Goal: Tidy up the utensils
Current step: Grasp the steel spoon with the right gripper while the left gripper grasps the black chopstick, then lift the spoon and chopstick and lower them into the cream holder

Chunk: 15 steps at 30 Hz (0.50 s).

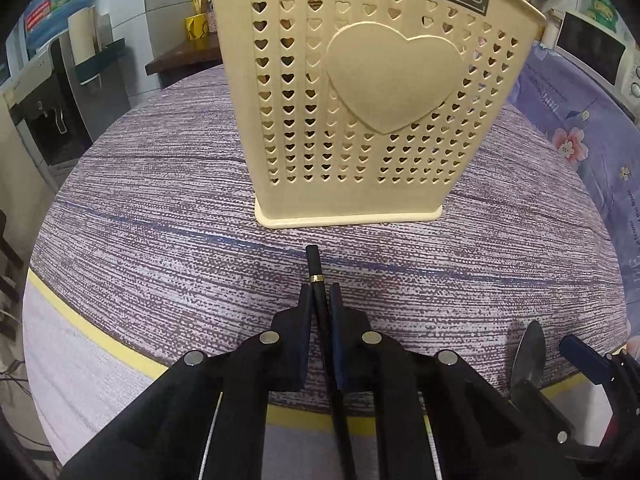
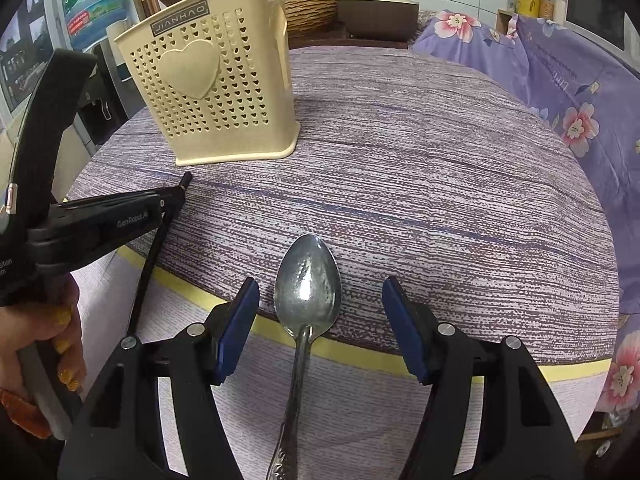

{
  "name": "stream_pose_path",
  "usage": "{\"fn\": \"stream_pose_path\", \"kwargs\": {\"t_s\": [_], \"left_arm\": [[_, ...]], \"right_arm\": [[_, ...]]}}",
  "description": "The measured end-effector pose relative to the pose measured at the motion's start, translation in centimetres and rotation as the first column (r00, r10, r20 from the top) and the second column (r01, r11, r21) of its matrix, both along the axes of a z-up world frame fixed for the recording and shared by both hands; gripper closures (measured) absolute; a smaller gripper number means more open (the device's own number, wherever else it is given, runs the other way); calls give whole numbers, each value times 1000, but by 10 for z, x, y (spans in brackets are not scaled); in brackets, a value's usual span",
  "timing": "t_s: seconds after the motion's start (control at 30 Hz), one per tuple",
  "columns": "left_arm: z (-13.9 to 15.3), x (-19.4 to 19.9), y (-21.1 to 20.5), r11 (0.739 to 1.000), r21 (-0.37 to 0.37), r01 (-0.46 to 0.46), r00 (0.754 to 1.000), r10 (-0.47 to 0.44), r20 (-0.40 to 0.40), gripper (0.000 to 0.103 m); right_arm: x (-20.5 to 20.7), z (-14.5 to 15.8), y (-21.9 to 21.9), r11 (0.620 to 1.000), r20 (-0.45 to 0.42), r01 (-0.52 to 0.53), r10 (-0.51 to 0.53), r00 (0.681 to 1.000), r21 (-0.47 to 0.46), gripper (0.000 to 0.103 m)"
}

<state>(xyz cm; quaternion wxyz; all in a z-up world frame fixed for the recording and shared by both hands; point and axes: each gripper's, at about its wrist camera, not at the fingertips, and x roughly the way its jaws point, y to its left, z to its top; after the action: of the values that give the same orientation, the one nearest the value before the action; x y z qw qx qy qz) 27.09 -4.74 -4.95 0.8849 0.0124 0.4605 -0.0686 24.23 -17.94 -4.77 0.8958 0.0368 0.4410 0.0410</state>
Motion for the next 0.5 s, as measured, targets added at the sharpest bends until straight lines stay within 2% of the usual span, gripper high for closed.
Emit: {"fn": "stream_pose_path", "kwargs": {"t_s": [0.23, 0.4, 0.5], "left_arm": [[0, 2, 1, 1000, -9, -2, 1000, 2, 2, 94], [1, 3, -2, 1000, -4, 6, 1000, -6, 5, 94], [7, 0, 0, 999, -30, 17, 1000, -16, 26, 94]], "right_arm": [[7, -6, 12, 999, -19, -2, 1, 1000, -51, 42], [11, -7, 19, 996, 1, -23, 23, 1000, -84, 65], [10, -6, 17, 997, 3, -44, 44, 999, -62, 65]]}}
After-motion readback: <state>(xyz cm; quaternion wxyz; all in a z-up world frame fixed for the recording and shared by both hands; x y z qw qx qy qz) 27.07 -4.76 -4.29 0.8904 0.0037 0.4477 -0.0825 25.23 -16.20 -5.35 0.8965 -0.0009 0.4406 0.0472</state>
